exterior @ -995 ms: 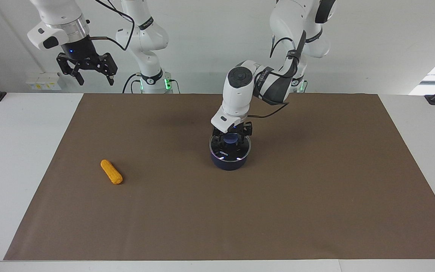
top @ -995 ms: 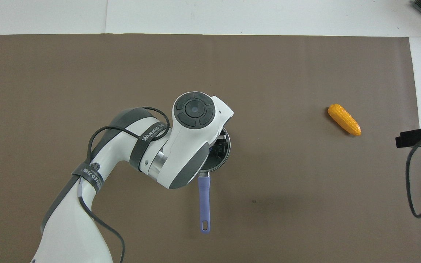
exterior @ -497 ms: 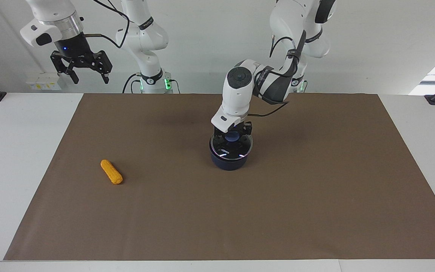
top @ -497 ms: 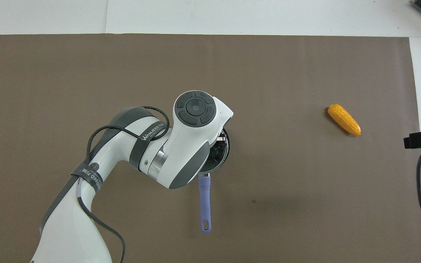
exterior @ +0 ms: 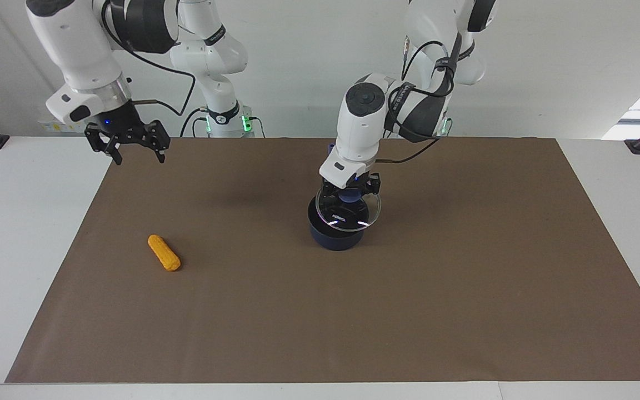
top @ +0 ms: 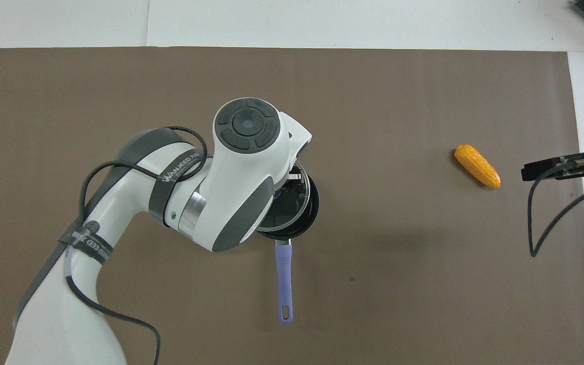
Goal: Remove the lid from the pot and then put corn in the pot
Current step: 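Lift the lid away with the left gripper while the right gripper grasps the corn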
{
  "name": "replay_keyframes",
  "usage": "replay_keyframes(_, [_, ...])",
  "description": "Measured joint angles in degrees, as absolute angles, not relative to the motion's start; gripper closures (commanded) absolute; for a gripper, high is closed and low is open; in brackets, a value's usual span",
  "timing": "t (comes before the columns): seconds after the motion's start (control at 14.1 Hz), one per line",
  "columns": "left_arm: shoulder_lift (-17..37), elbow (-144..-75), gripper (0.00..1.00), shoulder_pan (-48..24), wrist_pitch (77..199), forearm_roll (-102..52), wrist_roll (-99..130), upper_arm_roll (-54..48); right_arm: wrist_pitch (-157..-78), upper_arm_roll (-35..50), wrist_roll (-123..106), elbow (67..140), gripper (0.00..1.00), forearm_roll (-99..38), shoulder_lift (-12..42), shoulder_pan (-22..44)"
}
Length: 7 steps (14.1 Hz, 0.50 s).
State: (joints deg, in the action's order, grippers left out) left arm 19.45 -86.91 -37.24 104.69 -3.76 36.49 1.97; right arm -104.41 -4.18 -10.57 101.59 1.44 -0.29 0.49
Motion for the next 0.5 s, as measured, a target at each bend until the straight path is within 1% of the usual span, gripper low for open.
replay_keyframes(0.28, [15.85,-86.72,1.0,-31.37,102.12,-5.17,30.47,2.13,-119.51,-4.2,-25.15,102.31,0.0,1.42,12.72,-0.29])
replay_keyframes(0.43, [14.36,-86.73,1.0,-28.4,99.96,-5.41,26.62,2.28,-125.03,-4.15,-32.21,102.34,0.0,1.42,17.49,-0.3])
replay_keyframes(0.5, [13.96,-86.73,1.0,-27.23,99.07,-5.46,25.09,2.32,-126.23,-4.13,-35.09,102.38,0.0,1.42,18.98,-0.29])
